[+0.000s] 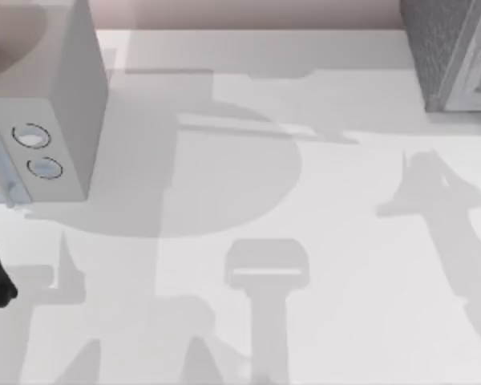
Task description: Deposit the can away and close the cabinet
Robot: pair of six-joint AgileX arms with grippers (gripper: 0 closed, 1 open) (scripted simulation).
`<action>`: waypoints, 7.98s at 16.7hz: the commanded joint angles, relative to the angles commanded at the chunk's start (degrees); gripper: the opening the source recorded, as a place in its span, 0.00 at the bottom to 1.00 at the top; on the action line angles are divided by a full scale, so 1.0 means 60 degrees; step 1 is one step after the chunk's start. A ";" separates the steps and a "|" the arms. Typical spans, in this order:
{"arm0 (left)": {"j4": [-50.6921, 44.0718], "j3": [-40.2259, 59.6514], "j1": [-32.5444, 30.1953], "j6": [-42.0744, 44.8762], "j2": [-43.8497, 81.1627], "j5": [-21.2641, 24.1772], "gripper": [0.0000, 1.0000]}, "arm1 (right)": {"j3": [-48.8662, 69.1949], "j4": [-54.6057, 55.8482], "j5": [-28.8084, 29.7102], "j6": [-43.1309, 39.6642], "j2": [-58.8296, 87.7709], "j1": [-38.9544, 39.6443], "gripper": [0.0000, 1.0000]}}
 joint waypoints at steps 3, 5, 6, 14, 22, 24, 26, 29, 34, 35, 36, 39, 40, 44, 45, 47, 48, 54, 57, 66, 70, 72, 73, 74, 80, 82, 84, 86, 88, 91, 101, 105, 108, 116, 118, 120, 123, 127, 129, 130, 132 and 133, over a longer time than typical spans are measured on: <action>0.0000 0.0000 0.0000 0.0000 0.0000 0.0000 1.00 | -0.1199 -0.1361 -0.0934 -0.0020 -0.3143 -0.1138 0.00; 0.0000 0.0000 0.0000 0.0000 0.0000 0.0000 1.00 | -0.2128 -0.2365 -0.1504 -0.0034 -0.4775 -0.1960 0.00; 0.0000 0.0000 0.0000 0.0000 0.0000 0.0000 1.00 | -0.2593 -0.2860 -0.1775 -0.0038 -0.5440 -0.2363 0.00; 0.0000 0.0000 0.0000 0.0000 0.0000 0.0000 1.00 | -0.4391 -0.4738 -0.2796 0.0027 -0.7328 -0.3940 0.00; 0.0000 0.0000 0.0000 0.0000 0.0000 0.0000 1.00 | -0.2858 -0.5179 -0.2631 0.0089 -0.5860 -0.3650 0.00; 0.0000 0.0000 0.0000 0.0000 0.0000 0.0000 1.00 | -0.1549 -0.5531 -0.2474 0.0113 -0.4776 -0.3499 0.00; 0.0000 0.0000 0.0000 0.0000 0.0000 0.0000 1.00 | 0.0081 -0.5945 -0.2272 0.0134 -0.3508 -0.3342 0.00; 0.0000 0.0000 0.0000 0.0000 0.0000 0.0000 1.00 | 0.2895 -0.6629 -0.1927 0.0158 -0.1410 -0.3098 0.00; 0.0000 0.0000 0.0000 0.0000 0.0000 0.0000 1.00 | 0.7690 -0.7736 -0.1385 0.0177 0.2045 -0.2669 0.00; 0.0000 0.0000 0.0000 0.0000 0.0000 0.0000 1.00 | 0.8544 -0.7926 -0.1296 0.0179 0.2655 -0.2586 0.00; 0.0000 0.0000 0.0000 0.0000 0.0000 0.0000 1.00 | 0.9332 -0.8101 -0.1216 0.0181 0.3218 -0.2507 0.00; 0.0000 0.0000 0.0000 0.0000 0.0000 0.0000 1.00 | 1.1179 -0.8511 -0.1033 0.0188 0.4560 -0.2306 0.00; 0.0000 0.0000 0.0000 0.0000 0.0000 0.0000 1.00 | 1.1597 -0.8606 -0.0992 0.0190 0.4871 -0.2256 0.00; 0.0000 0.0000 0.0000 0.0000 0.0000 0.0000 1.00 | 1.2259 -0.8757 -0.0927 0.0194 0.5360 -0.2170 0.00; 0.0000 0.0000 0.0000 0.0000 0.0000 0.0000 1.00 | 1.2259 -0.8757 -0.0927 0.0194 0.5360 -0.2170 0.00; 0.0000 0.0000 0.0000 0.0000 0.0000 0.0000 1.00 | 1.2259 -0.8757 -0.0927 0.0194 0.5360 -0.2170 0.00; 0.0000 0.0000 0.0000 0.0000 0.0000 0.0000 1.00 | 1.2224 -0.8743 -0.0938 0.0212 0.5330 -0.2211 0.00; 0.0000 0.0000 0.0000 0.0000 0.0000 0.0000 1.00 | 1.3824 -0.9422 -0.1119 0.0179 0.6783 -0.2348 0.00; 0.0000 0.0000 0.0000 0.0000 0.0000 0.0000 1.00 | 1.5966 -0.9777 -0.1305 0.0171 0.8292 -0.2412 0.00; 0.0000 0.0000 0.0000 0.0000 0.0000 0.0000 1.00 | 2.1675 -1.1035 -0.1582 0.0185 1.2316 -0.2950 0.00; 0.0000 0.0000 0.0000 0.0000 0.0000 0.0000 1.00 | 2.1904 -1.1175 -0.1628 0.0193 1.2564 -0.3012 0.00; 0.0000 0.0000 0.0000 0.0000 0.0000 0.0000 1.00 | 2.1904 -1.1175 -0.1628 0.0193 1.2564 -0.3012 0.00; 0.0000 0.0000 0.0000 0.0000 0.0000 0.0000 1.00 | 2.1904 -1.1175 -0.1628 0.0193 1.2564 -0.3012 0.08; 0.0000 0.0000 0.0000 0.0000 0.0000 0.0000 1.00 | 2.1904 -1.1175 -0.1628 0.0193 1.2564 -0.3012 0.15; 0.0000 0.0000 0.0000 0.0000 0.0000 0.0000 1.00 | 2.1904 -1.1175 -0.1628 0.0193 1.2564 -0.3012 0.60; 0.0000 0.0000 0.0000 0.0000 0.0000 0.0000 1.00 | 2.1904 -1.1175 -0.1628 0.0193 1.2564 -0.3012 0.75; 0.0000 0.0000 0.0000 0.0000 0.0000 0.0000 1.00 | 2.1904 -1.1175 -0.1628 0.0193 1.2564 -0.3012 0.90; 0.0000 0.0000 0.0000 0.0000 0.0000 0.0000 1.00 | 2.1904 -1.1175 -0.1628 0.0193 1.2564 -0.3012 1.00; 0.0000 0.0000 0.0000 0.0000 0.0000 0.0000 1.00 | 2.1904 -1.1175 -0.1628 0.0193 1.2564 -0.3012 1.00; 0.0000 0.0000 0.0000 0.0000 0.0000 0.0000 1.00 | 2.1904 -1.1175 -0.1628 0.0193 1.2564 -0.3012 1.00; 0.0000 0.0000 0.0000 0.0000 0.0000 0.0000 1.00 | 1.9852 -1.0272 -0.2012 0.0023 1.0622 -0.3026 1.00; 0.0000 0.0000 0.0000 0.0000 0.0000 0.0000 1.00 | 1.6490 -0.9123 -0.2372 -0.0176 0.7612 -0.3173 1.00; 0.0000 0.0000 0.0000 0.0000 0.0000 0.0000 1.00 | 1.2956 -0.8165 -0.2603 -0.0298 0.4885 -0.3331 1.00; 0.0000 0.0000 0.0000 0.0000 0.0000 0.0000 1.00 | 0.2144 -0.5896 -0.2931 -0.0327 -0.2369 -0.3723 1.00; 0.0000 0.0000 0.0000 0.0000 0.0000 0.0000 1.00 | 0.0055 -0.5497 -0.2939 -0.0266 -0.3888 -0.3792 1.00; 0.0000 0.0000 0.0000 0.0000 0.0000 0.0000 1.00 | -0.1642 -0.5186 -0.2918 -0.0188 -0.5185 -0.3848 1.00; 0.0000 0.0000 0.0000 0.0000 0.0000 0.0000 1.00 | -0.3418 -0.4882 -0.2858 -0.0066 -0.6573 -0.3907 1.00; 0.0000 0.0000 0.0000 0.0000 0.0000 0.0000 1.00 | -0.4391 -0.4737 -0.2797 0.0027 -0.7327 -0.3940 1.00; 0.0000 0.0000 0.0000 0.0000 0.0000 0.0000 1.00 | -0.4391 -0.4737 -0.2797 0.0027 -0.7327 -0.3940 1.00; 0.0000 0.0000 0.0000 0.0000 0.0000 0.0000 1.00 | -0.4391 -0.4737 -0.2797 0.0027 -0.7327 -0.3940 1.00; 0.0000 0.0000 0.0000 0.0000 0.0000 0.0000 1.00 | -0.4385 -0.4749 -0.2803 0.0020 -0.7285 -0.3912 1.00; 0.0000 0.0000 0.0000 0.0000 0.0000 0.0000 1.00 | -0.4382 -0.4741 -0.2810 0.0020 -0.7277 -0.3918 1.00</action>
